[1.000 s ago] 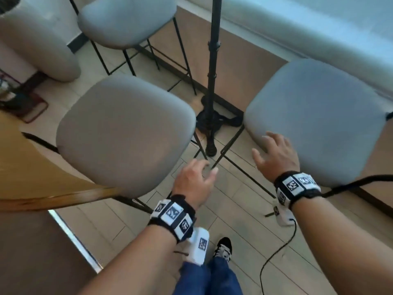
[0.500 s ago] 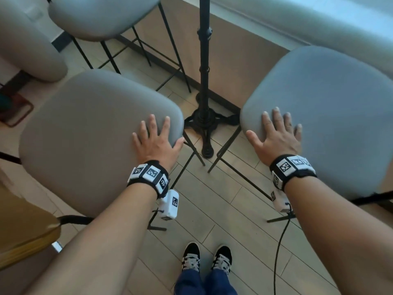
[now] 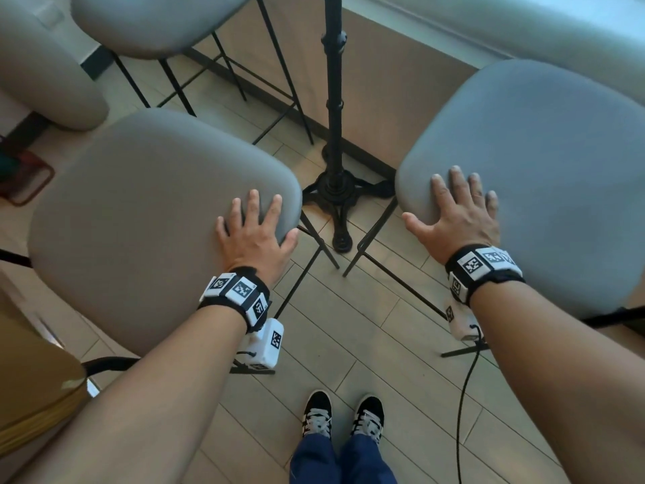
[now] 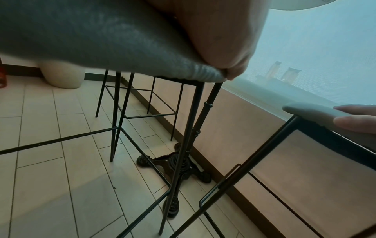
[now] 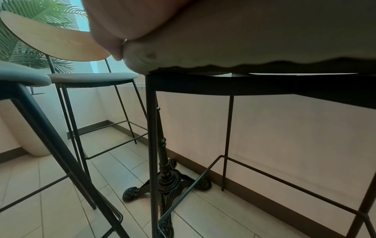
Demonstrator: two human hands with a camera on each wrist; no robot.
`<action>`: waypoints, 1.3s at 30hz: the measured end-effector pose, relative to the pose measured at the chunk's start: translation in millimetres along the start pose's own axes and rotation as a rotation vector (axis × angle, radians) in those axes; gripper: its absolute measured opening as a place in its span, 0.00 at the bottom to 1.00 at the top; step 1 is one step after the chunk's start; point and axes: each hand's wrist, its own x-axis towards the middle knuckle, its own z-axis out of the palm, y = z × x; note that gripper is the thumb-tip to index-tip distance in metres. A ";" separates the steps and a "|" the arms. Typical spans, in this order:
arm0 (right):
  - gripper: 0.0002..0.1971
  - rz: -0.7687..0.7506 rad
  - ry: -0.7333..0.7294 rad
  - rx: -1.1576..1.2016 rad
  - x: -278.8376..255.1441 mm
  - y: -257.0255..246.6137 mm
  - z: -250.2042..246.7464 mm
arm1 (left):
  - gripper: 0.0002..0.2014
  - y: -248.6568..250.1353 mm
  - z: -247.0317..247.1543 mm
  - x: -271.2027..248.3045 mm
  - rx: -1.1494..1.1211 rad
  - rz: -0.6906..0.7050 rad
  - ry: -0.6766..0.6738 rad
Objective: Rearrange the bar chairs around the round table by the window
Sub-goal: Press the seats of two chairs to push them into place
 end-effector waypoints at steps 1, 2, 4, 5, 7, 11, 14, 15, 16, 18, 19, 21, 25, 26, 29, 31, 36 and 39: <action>0.44 0.002 0.002 0.003 0.4 -0.2 0.3 | 0.34 -0.1 0.5 -1.5 -0.002 0.002 -0.001; 0.44 0.002 0.004 0.005 1.6 -0.8 0.8 | 0.34 -0.3 0.9 -2.2 -0.003 0.004 0.000; 0.44 -0.002 0.005 0.010 4.0 -1.6 0.7 | 0.34 -0.4 0.8 -4.4 -0.008 0.009 0.002; 0.44 -0.003 0.007 0.015 5.7 -1.9 0.7 | 0.34 -0.2 0.7 -5.0 -0.011 0.012 0.008; 0.44 -0.003 0.012 0.023 7.7 -2.4 0.7 | 0.33 -0.8 1.0 -7.0 -0.011 0.015 0.014; 0.43 -0.008 0.013 0.027 8.4 -1.8 1.4 | 0.32 -2.0 4.3 -11.3 -0.009 0.033 0.047; 0.42 -0.007 0.016 0.032 7.9 -2.3 1.1 | 0.32 -2.3 5.0 -15.0 -0.017 0.037 0.055; 0.42 -0.008 0.018 0.031 8.0 -2.6 1.1 | 0.32 -2.4 4.7 -16.0 -0.016 0.039 0.052; 0.42 -0.008 0.021 0.030 8.1 -3.1 1.2 | 0.32 -2.5 4.7 -17.0 -0.012 0.041 0.049; 0.42 -0.006 0.025 0.030 7.6 -3.7 1.4 | 0.32 -1.8 4.3 -18.0 -0.009 0.042 0.042; 0.42 -0.006 0.027 0.032 7.5 -4.0 1.0 | 0.32 -1.0 4.6 -18.3 -0.010 0.039 0.040; 0.42 -0.008 0.027 0.034 6.2 -5.1 0.6 | 0.32 0.5 4.8 -18.5 -0.019 0.031 0.040; 0.41 -0.019 0.031 0.032 2.4 -5.7 1.0 | 0.31 0.9 5.4 -19.6 -0.021 0.031 0.042; 0.41 -0.020 0.028 0.031 1.8 -6.2 1.3 | 0.31 0.5 5.7 -19.6 -0.022 0.030 0.035; 0.40 -0.021 0.020 0.039 2.1 -8.6 1.8 | 0.31 0.7 5.8 -19.0 -0.027 0.024 0.030; 0.40 -0.020 0.019 0.047 2.4 -9.2 2.9 | 0.30 1.0 6.7 -20.1 -0.041 0.030 0.042; 0.39 -0.028 0.021 0.058 4.4 -9.2 4.6 | 0.30 -2.4 6.3 -23.4 -0.041 0.046 0.049; 0.39 -0.034 0.013 0.054 3.2 -9.6 2.9 | 0.30 -0.3 5.0 -24.3 -0.042 0.048 0.045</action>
